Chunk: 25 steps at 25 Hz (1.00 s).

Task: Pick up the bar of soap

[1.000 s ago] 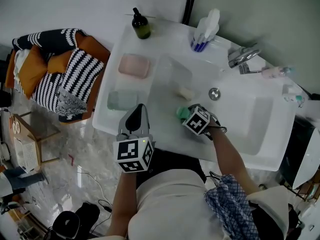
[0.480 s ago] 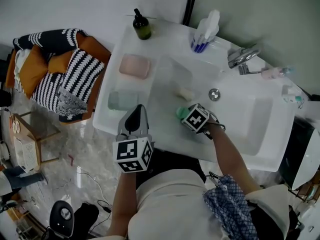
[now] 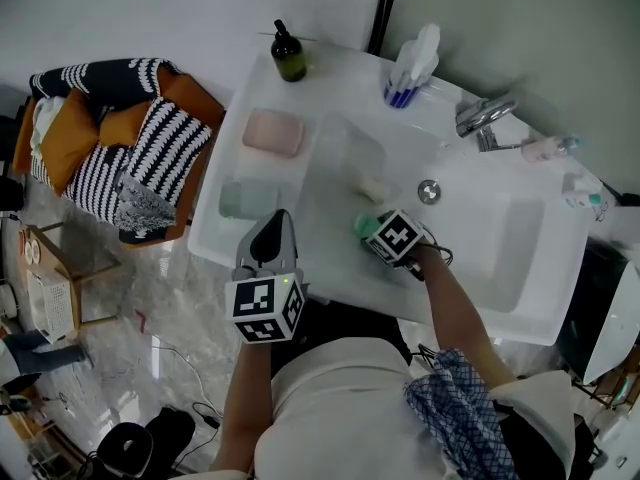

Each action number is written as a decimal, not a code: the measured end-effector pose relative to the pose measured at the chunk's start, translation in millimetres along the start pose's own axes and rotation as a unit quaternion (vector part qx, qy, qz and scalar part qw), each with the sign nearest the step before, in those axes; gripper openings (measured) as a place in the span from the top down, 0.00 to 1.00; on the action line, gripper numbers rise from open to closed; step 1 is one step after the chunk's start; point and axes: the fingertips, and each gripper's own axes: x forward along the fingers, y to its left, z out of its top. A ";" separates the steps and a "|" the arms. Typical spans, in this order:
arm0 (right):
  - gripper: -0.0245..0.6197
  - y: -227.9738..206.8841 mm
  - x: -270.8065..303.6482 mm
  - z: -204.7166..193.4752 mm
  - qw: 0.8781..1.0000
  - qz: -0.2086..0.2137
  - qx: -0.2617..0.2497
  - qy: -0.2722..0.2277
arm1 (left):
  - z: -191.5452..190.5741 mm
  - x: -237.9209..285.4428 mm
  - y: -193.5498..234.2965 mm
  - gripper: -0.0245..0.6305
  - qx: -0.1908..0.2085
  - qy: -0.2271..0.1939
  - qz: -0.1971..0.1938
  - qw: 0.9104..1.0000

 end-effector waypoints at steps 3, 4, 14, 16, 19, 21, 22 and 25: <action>0.56 -3.0 -12.3 4.1 1.000 -0.017 -0.003 -0.021 | 3.8 -1.0 3.5 0.95 -0.002 -0.005 0.003 1.000; 0.56 -5.8 -18.1 7.0 0.999 -0.024 0.004 -0.036 | 4.7 -1.3 4.1 0.95 -0.003 -0.007 0.004 1.000; 0.56 -26.2 -89.6 45.8 0.971 -0.060 0.104 -0.205 | 3.4 -2.0 1.5 0.95 -0.003 -0.006 -0.006 1.000; 0.56 -23.3 -104.0 55.3 0.962 -0.056 0.118 -0.238 | 3.2 -3.5 3.0 0.95 -0.006 -0.008 -0.004 1.000; 0.56 -21.3 -123.8 66.4 0.947 -0.055 0.139 -0.283 | 1.6 -5.4 4.2 0.95 -0.014 -0.011 -0.003 1.000; 0.56 -21.5 -136.3 73.2 0.938 -0.060 0.150 -0.308 | 1.9 -7.0 4.8 0.95 -0.016 -0.014 -0.003 1.000; 0.56 -20.9 -141.7 75.8 0.934 -0.064 0.151 -0.317 | 1.8 -7.9 5.1 0.95 -0.017 -0.015 -0.003 1.000; 0.57 -19.8 -155.7 80.9 0.928 -0.085 0.147 -0.331 | 2.3 -9.9 5.8 0.95 -0.020 -0.019 -0.003 1.000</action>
